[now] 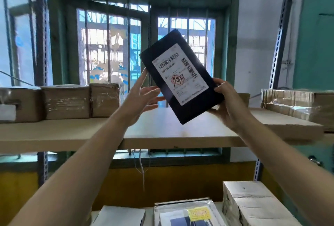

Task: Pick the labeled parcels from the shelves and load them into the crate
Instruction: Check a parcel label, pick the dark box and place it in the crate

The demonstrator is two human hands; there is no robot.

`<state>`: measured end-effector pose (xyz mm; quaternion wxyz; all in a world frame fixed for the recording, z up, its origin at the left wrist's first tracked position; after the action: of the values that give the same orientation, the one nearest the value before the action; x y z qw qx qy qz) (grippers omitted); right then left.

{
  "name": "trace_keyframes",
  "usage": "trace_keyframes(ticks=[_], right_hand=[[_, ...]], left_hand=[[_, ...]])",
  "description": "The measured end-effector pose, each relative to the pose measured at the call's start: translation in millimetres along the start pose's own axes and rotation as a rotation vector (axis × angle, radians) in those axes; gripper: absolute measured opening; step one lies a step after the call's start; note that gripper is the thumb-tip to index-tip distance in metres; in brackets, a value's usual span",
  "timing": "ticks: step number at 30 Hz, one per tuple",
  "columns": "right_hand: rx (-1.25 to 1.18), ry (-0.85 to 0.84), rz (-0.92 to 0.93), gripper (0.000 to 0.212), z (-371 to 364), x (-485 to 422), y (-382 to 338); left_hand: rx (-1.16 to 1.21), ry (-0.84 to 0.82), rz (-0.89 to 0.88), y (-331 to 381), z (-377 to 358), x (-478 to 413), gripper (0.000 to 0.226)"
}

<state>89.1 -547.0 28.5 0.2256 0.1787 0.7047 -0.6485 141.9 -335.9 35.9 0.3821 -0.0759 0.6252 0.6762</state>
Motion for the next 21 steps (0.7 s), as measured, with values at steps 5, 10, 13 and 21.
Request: trace_keyframes(ticks=[5, 10, 13, 21], right_hand=[[0.053, 0.014, -0.012, 0.026, -7.4, -1.9, 9.3], [0.248, -0.035, 0.166, 0.045, -20.8, 4.7, -12.4], [0.311, -0.032, 0.282, 0.048, -32.6, 16.9, -37.4], [0.550, 0.263, 0.348, 0.043, 23.1, 141.7, -69.2]], left_hand=[[0.013, 0.002, -0.045, 4.1, 2.6, -1.6, 0.079], [-0.125, -0.001, -0.141, 17.7, -4.5, 1.3, 0.058], [-0.210, 0.125, -0.280, 40.8, -2.8, 10.5, 0.046], [0.026, -0.159, -0.438, 79.4, -124.6, 31.6, 0.035]])
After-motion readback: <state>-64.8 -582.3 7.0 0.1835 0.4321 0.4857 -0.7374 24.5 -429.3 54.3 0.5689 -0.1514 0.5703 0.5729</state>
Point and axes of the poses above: each hand's wrist, its own x-axis away from the middle knuckle, its own z-axis out of the back of the hand, y = z × x, the point moved 10 cm from there along -x, towards the middle knuckle, and after that the axes turned 9 degrees about -y, right-handed, at the moved point
